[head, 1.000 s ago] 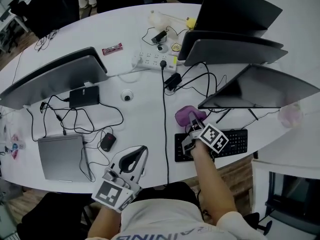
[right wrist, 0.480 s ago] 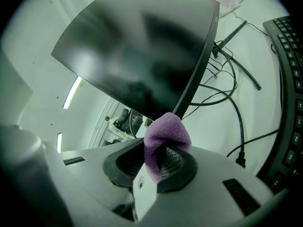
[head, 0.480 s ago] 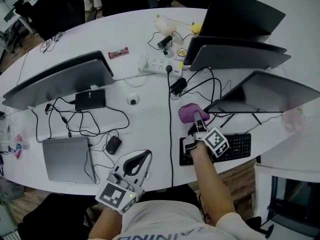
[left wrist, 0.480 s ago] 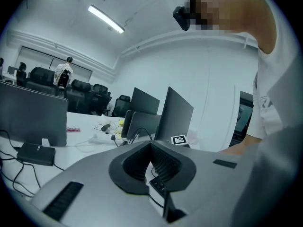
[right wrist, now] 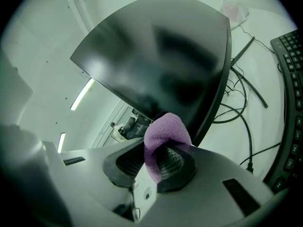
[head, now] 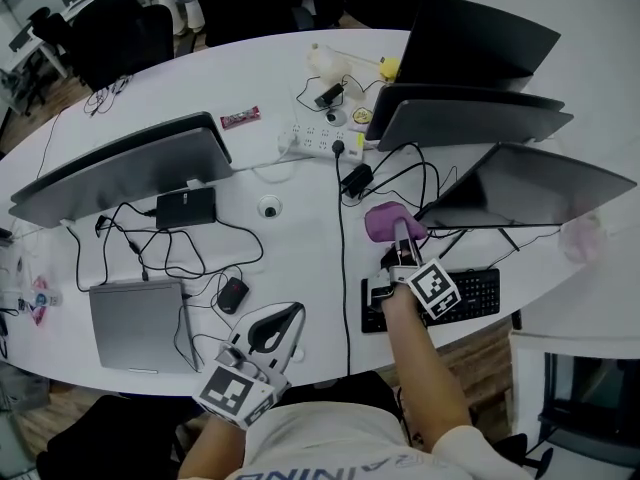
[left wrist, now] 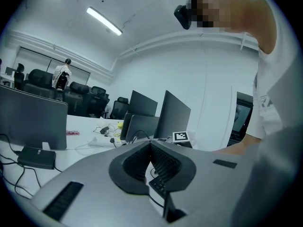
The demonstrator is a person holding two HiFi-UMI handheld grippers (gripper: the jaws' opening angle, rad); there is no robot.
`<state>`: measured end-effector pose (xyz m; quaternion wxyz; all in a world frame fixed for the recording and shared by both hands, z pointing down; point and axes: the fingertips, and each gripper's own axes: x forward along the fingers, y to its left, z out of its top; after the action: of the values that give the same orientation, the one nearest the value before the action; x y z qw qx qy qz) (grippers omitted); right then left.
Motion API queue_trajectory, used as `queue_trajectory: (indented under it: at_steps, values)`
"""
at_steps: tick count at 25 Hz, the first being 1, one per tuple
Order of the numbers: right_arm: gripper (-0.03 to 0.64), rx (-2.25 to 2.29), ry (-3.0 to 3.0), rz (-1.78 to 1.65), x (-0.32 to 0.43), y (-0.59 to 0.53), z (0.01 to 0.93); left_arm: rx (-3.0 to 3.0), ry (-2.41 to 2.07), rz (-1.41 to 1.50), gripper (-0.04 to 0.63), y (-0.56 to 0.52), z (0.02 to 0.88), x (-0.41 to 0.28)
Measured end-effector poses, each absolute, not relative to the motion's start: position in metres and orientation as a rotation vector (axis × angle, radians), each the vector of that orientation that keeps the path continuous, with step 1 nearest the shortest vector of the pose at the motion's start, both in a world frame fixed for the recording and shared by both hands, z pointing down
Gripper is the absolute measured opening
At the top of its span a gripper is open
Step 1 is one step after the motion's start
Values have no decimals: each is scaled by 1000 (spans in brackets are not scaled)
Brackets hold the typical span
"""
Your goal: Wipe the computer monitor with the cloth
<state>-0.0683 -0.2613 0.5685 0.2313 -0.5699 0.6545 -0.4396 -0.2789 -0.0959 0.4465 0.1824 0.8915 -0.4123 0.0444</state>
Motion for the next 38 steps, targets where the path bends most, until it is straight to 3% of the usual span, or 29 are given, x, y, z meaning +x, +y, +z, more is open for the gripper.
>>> queue_trajectory:
  at_steps: [38]
  values:
    - [63, -1539, 1935, -798, -64, -266, 368, 2669, -1087, -49, 5, -99, 389, -266]
